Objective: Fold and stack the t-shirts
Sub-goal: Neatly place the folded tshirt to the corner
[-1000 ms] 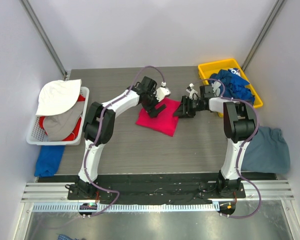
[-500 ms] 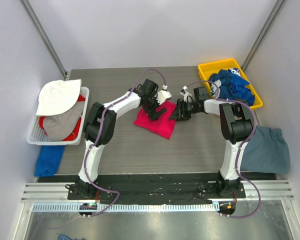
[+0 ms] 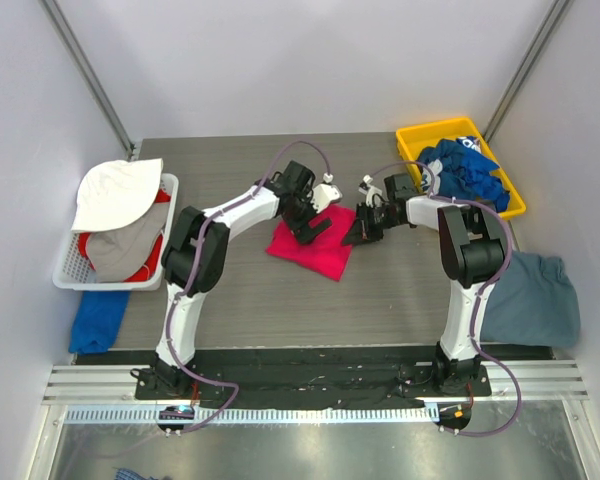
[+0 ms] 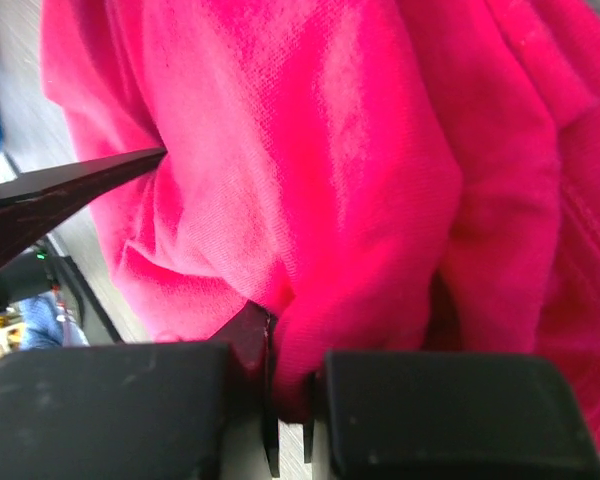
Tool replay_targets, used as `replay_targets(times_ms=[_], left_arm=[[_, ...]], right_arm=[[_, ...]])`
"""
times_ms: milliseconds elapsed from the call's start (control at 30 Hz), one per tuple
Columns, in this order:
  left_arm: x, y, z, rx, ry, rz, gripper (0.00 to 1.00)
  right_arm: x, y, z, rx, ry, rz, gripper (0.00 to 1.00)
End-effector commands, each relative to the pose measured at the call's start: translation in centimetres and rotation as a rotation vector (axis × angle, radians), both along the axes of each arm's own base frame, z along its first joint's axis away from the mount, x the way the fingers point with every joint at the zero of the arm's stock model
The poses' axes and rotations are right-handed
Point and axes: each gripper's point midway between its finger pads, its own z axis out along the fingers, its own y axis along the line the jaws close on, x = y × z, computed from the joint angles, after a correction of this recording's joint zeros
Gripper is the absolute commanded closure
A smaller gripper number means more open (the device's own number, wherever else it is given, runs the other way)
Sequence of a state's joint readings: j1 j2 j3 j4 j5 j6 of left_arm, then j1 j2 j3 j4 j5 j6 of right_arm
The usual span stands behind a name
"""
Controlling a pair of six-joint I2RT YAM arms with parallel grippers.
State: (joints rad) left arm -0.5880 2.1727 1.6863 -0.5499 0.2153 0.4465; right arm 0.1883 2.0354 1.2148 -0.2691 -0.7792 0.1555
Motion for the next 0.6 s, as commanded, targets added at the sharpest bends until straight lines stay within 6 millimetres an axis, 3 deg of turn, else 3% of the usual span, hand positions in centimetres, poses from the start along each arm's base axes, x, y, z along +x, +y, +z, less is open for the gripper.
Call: replay_targets(times_ms=[0,367,567], left_arm=[[-1.0,0.5,2.7,0.003,-0.028,-0.005,0.00],[-0.1,1.2,7.9,-0.016,-0.148,0.026,0.00],[0.0,1.6,9.5,-0.032,-0.196,0.046,0.00]], right_arm=[[-0.2,-2.9,0.8,-0.176,-0.050,0.016,0.99],[-2.3,-9.7,5.7,-0.483,-0.118,0.071,0.99],[-4.0,-13.0,8.9,-0.588,-0.158,0.056,0.99]])
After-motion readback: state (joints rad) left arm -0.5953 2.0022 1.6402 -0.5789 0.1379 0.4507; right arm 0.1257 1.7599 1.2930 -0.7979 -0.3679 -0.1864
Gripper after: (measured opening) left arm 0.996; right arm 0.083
